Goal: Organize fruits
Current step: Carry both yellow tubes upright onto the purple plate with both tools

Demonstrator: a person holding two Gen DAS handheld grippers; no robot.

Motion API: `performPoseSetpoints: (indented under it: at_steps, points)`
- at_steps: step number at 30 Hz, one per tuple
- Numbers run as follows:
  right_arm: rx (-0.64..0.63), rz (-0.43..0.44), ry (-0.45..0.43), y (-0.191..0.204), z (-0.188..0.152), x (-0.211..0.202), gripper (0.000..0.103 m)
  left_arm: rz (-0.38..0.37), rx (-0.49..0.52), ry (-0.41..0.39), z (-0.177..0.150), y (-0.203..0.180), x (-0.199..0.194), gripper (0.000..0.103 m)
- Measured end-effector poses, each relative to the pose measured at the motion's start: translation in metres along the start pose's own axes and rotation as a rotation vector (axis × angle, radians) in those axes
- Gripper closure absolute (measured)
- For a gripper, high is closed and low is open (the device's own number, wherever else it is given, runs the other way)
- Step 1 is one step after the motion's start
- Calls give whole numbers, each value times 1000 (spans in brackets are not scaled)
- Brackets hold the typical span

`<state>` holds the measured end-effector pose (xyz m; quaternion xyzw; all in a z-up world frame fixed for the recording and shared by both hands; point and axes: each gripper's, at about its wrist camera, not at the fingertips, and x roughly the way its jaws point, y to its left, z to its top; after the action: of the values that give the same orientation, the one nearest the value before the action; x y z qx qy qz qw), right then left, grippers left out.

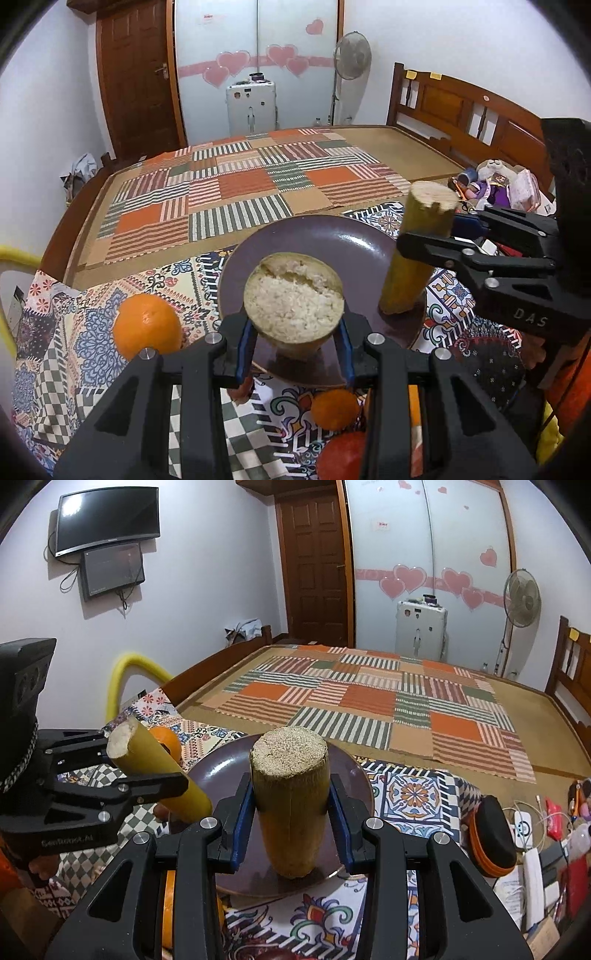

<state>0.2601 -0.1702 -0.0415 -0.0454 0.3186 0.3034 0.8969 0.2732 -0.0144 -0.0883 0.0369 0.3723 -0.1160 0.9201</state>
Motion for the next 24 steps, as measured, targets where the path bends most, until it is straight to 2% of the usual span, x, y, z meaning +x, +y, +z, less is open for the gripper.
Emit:
performPoseSetpoints:
  at_steps: [9,24]
  points:
    - [-12,5,13,-1,7,12,68,-9,-5,10,13,0,17,66]
    - [72,48,86,-15,26,49,68,-34,-54,37,35,8,51,65]
